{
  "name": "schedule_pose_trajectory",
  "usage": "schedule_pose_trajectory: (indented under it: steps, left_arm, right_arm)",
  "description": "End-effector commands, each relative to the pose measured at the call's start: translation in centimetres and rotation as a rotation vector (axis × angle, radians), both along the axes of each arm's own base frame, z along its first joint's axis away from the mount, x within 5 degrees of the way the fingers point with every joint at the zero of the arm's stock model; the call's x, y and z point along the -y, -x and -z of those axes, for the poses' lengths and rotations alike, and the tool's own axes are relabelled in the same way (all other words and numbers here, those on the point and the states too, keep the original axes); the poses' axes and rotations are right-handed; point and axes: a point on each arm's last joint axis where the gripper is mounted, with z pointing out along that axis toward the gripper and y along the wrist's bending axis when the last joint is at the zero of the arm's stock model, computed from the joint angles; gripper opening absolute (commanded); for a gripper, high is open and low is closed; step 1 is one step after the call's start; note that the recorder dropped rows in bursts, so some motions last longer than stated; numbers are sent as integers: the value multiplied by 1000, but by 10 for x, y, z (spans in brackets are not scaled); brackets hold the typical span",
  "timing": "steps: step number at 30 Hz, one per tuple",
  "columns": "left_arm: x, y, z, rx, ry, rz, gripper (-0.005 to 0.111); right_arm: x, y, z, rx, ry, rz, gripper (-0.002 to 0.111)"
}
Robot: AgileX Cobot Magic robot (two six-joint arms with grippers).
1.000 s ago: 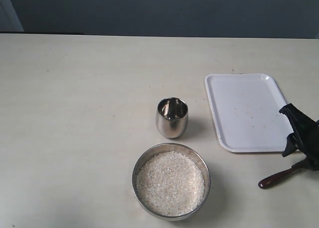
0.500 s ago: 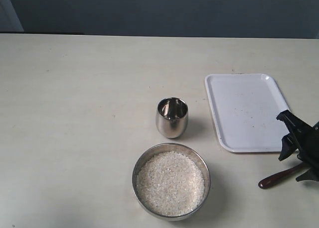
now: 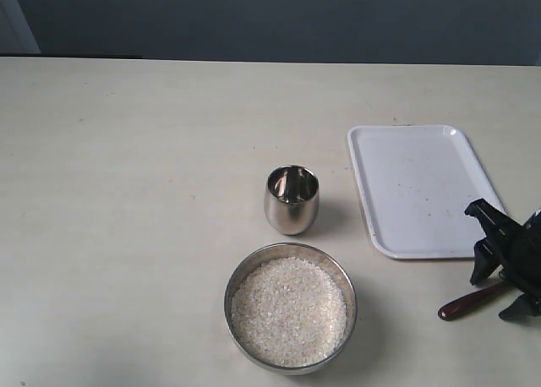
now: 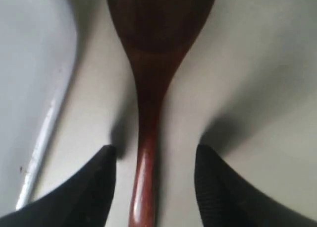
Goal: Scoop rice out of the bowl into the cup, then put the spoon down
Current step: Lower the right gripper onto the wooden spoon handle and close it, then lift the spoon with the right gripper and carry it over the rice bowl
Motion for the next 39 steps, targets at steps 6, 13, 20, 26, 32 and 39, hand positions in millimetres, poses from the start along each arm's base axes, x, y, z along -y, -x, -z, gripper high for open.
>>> schedule_pose_trajectory:
  steps: [6,13,20,26,32,39]
  left_arm:
    - [1,0,-2,14,10,7,0]
    - [1,0,-2,14,10,7,0]
    - [1,0,-2,14,10,7,0]
    - [1,0,-2,14,10,7,0]
    - [1,0,-2,14,10,7,0]
    - [1,0,-2,14,10,7,0]
  right_arm:
    - [0,-4,3,15,6,34,47]
    - [-1,-4,10,-16,0,55,47]
    - [-1,-3,10,-21,0,48,-1]
    - [-1,1,10,-57,-2,-69,0]
    - [5,11,-5,-86,42,-228,-1]
    - [22,26,-50,-72,194,-406,-1]
